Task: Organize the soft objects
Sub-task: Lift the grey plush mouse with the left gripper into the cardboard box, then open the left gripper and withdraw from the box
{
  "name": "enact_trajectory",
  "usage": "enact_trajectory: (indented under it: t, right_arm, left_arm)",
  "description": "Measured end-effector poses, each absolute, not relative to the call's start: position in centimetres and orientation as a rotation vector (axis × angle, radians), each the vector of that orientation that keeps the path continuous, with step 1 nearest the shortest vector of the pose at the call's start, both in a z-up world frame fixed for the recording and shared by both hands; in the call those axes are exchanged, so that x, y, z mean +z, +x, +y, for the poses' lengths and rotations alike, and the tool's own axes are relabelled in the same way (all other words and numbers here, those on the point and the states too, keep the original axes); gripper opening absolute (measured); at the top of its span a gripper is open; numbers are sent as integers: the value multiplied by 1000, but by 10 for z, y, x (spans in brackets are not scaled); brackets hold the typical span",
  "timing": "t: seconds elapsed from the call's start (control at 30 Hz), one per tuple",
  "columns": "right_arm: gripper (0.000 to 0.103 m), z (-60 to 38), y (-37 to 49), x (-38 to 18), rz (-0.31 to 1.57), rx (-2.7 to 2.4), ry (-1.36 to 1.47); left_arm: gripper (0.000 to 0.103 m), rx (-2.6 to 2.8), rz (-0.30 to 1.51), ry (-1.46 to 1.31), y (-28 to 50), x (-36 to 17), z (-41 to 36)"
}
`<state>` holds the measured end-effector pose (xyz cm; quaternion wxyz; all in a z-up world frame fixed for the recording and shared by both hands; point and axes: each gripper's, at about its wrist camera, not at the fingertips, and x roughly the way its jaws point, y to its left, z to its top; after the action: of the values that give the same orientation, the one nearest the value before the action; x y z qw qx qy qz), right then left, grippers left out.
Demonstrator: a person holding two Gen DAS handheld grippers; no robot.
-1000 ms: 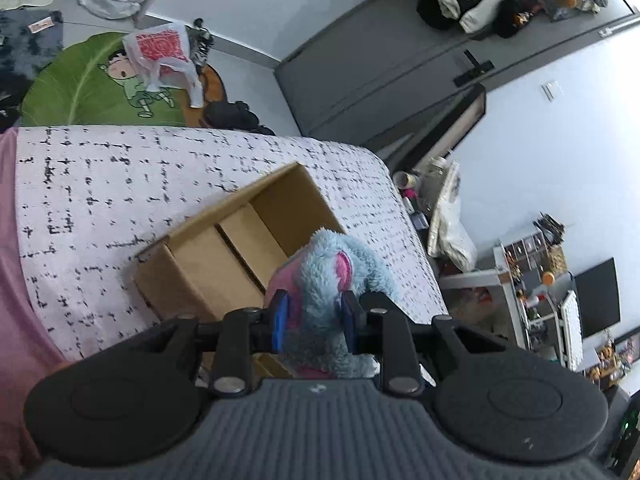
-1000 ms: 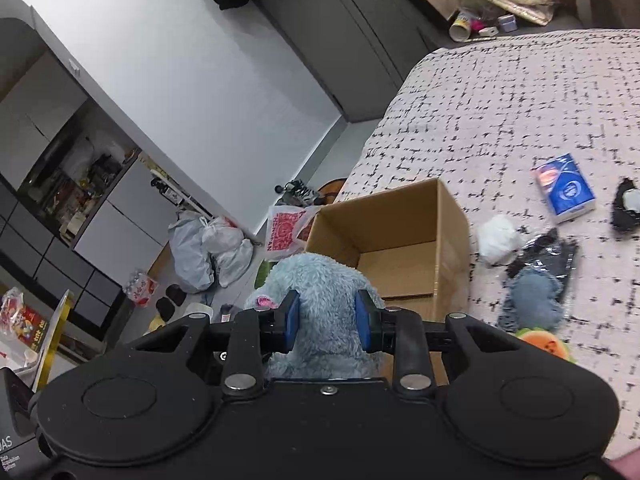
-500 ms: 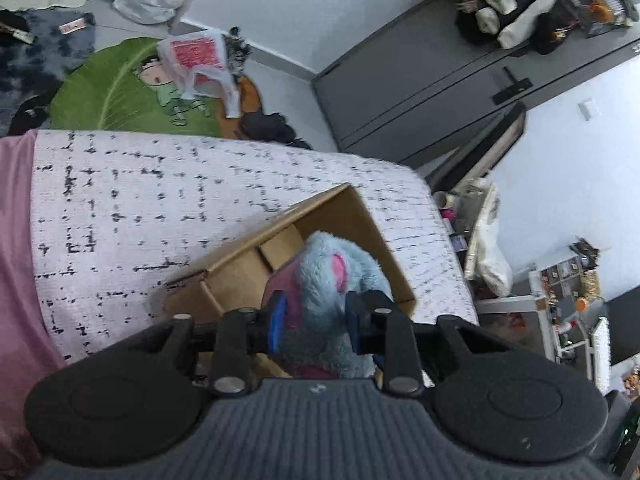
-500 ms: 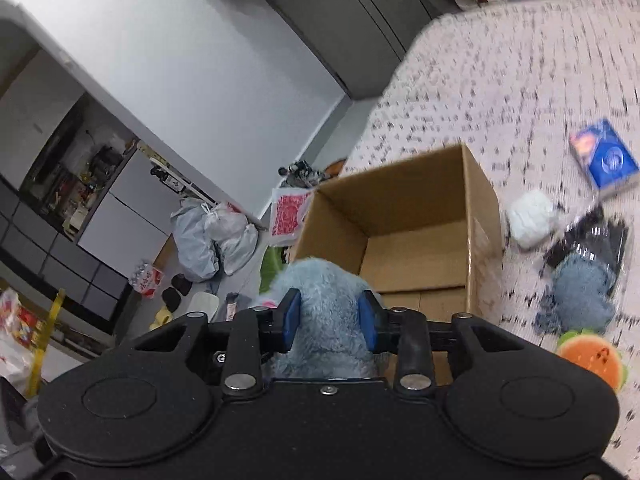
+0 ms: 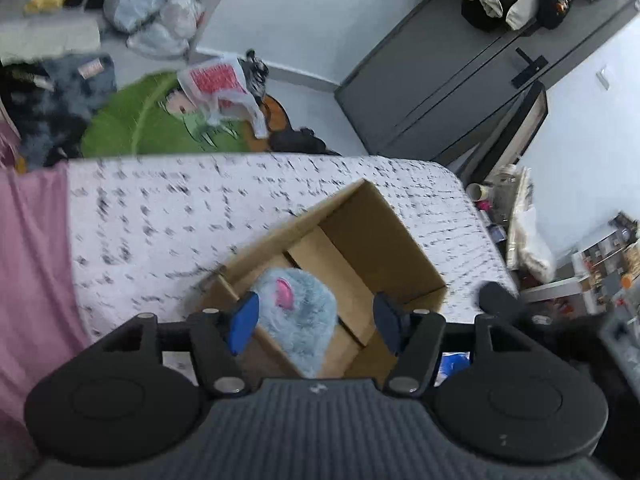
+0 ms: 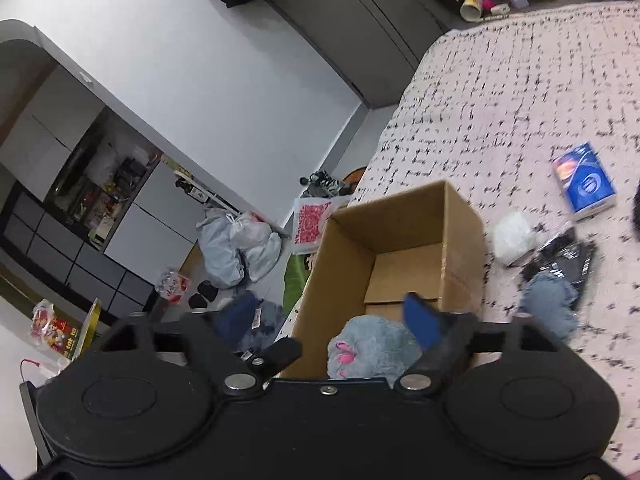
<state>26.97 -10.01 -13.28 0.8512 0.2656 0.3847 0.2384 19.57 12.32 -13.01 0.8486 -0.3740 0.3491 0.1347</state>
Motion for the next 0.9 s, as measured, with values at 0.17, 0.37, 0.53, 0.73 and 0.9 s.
enact_trajectory:
  t: [0.17,0.37,0.53,0.73,0.9]
  right_arm:
    - [84,-123,269,-138,853,467,530]
    - [85,-158,259,-129,841,419,543]
    - [93,-181,250,-111,785,382,535]
    - [94,-202,241,-92,734,403,560]
    - [97,-220,227,-79,688,403,554]
  left_arm:
    - [67,354,751,-751,177,-104,125]
    - [81,395,721,-675,157,-74,116]
    - [83,389,719,-605,145,-48,100]
    - [83,393,695,-556,125,-18,83]
    - [84,381,675,-540,112,-7,68]
